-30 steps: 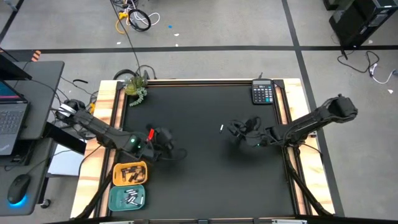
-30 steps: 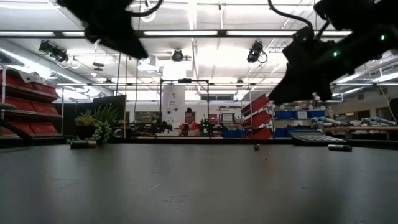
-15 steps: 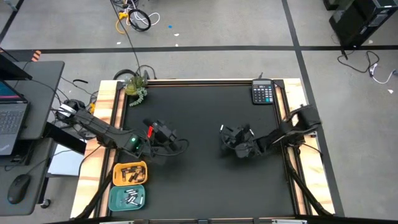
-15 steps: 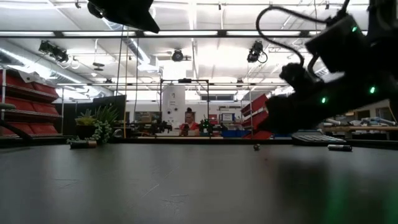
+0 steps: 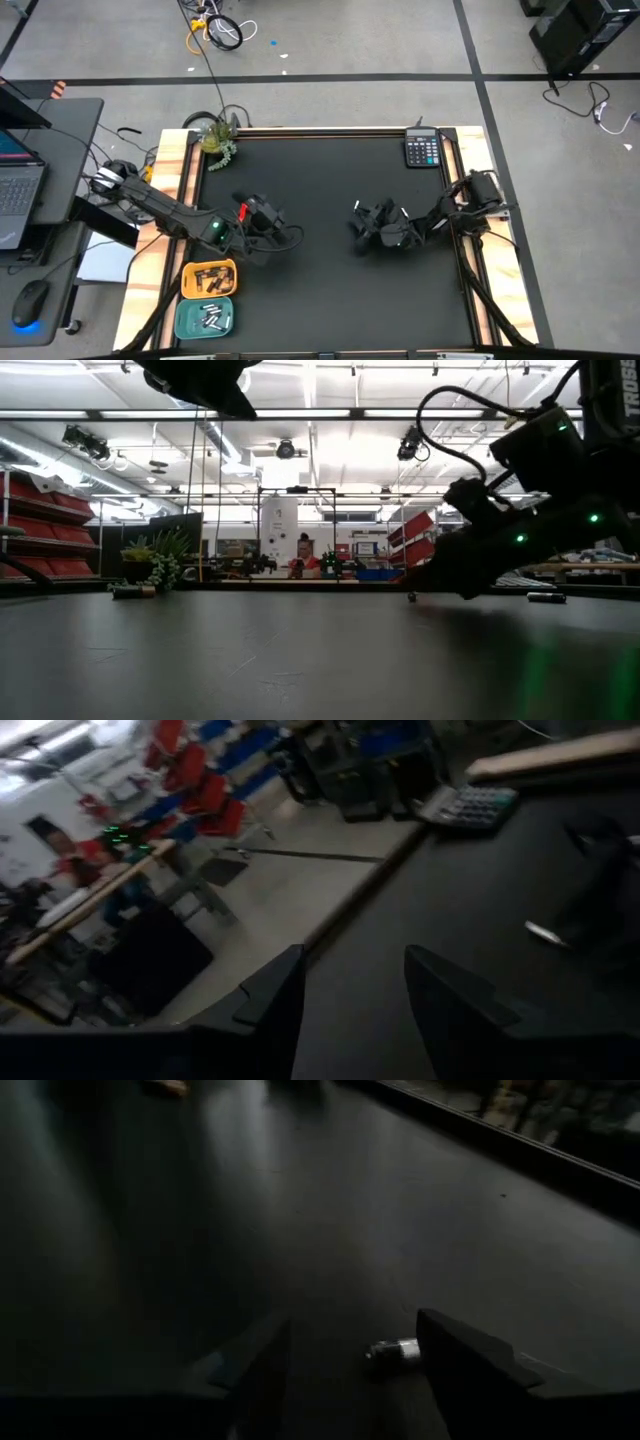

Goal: Sort batteries
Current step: Put the left silver battery into the green bin

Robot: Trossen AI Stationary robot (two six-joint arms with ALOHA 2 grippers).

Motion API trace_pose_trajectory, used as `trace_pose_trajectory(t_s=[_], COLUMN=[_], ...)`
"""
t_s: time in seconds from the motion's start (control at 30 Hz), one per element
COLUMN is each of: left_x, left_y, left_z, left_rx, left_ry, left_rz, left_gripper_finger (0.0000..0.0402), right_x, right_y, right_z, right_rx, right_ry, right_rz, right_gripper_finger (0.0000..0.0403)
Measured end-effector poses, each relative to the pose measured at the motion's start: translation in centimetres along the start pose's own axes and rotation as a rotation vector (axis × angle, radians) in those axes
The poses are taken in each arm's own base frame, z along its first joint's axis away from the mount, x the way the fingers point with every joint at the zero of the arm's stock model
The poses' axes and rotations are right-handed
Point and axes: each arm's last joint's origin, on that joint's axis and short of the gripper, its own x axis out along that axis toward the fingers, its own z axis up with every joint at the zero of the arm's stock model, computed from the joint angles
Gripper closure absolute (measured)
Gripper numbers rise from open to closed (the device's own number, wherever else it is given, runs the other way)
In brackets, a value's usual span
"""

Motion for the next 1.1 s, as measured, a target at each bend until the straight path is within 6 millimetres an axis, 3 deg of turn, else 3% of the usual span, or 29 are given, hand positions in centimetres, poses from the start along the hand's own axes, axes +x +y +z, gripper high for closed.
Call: trace_pose_trajectory(t_s=[0.17,0.33,0.63,0.87,1.1], left_x=[0.0,0.3,0.8,1.3,1.6], left_y=[-0.1,0.0,0.2,0.5,0.7], left_z=[-0.1,0.0,-0.1,-0.2,-0.3], left_rx=[0.006,0.000,0.004,0.022,0.031], left_ry=[0.015,0.016,0.034,0.046,0.054], left_rz=[-0.041,-0.023,-0.021,0.002,0.021], left_gripper_finger=[0.0220,0.0220,0.0220,0.0220,0.0220], right_x=[-1.1,0.2,1.3,2.0,2.3], right_y=[-2.2,-3.9,-5.0,-5.8,-6.3], right_z=[0.3,0.6,1.1,0.6,0.5], right_rx=[-0.027,-0.001,-0.071,-0.014,0.002], right_ry=[0.018,0.087,0.088,0.139,0.165], right_rz=[0.054,0.171,0.141,0.195,0.249], right_gripper_finger=[0.0159,0.0159,0.0131,0.0117,0.0136])
